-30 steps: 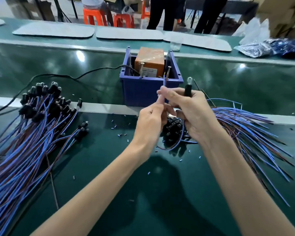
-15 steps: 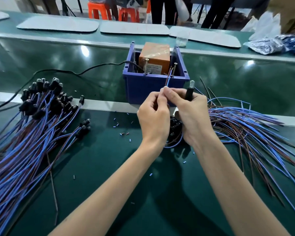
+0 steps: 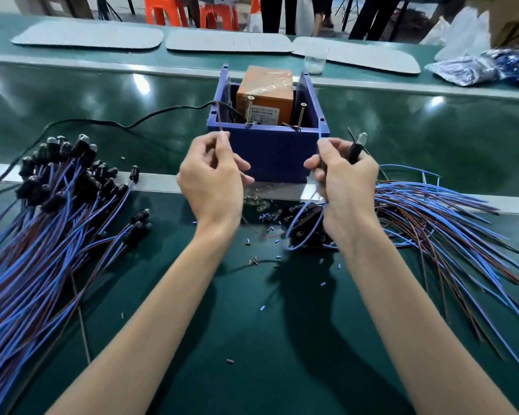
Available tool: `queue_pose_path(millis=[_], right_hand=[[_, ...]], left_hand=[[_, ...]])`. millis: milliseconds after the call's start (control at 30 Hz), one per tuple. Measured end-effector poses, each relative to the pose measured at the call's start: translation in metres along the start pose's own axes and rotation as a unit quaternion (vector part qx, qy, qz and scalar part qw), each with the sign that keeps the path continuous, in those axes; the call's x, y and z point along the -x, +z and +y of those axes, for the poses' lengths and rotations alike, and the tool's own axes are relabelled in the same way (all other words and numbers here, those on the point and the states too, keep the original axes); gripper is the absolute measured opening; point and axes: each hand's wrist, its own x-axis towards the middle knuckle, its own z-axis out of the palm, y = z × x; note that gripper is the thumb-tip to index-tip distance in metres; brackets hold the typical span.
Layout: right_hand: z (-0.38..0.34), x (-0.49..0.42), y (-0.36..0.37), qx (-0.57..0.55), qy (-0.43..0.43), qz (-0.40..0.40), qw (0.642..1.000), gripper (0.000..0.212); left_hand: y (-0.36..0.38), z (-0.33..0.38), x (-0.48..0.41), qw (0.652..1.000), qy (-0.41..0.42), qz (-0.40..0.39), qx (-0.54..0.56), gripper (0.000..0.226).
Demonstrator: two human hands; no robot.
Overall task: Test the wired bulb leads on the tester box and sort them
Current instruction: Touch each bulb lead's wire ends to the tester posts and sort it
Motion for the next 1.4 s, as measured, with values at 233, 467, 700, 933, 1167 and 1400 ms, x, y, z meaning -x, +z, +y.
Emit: queue_pose_path(millis=[233, 467, 700, 933, 1167, 1400], right_hand=[[0.0, -0.027, 0.005, 0.035, -0.002, 0.019, 0.999, 0.018], [0.001, -0.029, 0.003, 0.071, -0.007, -0.013, 0.997, 0.021], [-0.005, -0.027, 0.0, 0.047, -0.01, -0.036, 0.998, 0.024], [-0.007, -0.026, 0.0, 0.045, -0.004, -0.03, 0.999, 0.024], [-0.008, -0.027, -0.002, 0.035, -0.004, -0.028, 0.999, 0.024], [-0.007, -0.029, -0.002, 0.034, -0.003, -0.031, 0.999, 0.023]], left_hand=[[-0.011, 0.002, -0.034, 0.994, 0.007, -0.056, -0.088, 0.016], [-0.011, 0.0, -0.037, 0.984, -0.01, -0.135, -0.115, 0.021], [-0.013, 0.0, -0.039, 0.985, -0.018, -0.148, -0.091, 0.02], [-0.021, 0.001, -0.04, 0.984, -0.015, -0.158, -0.075, 0.019], [-0.021, 0.005, -0.038, 0.982, -0.015, -0.174, -0.067, 0.02], [-0.022, 0.007, -0.039, 0.982, -0.013, -0.177, -0.065, 0.021]])
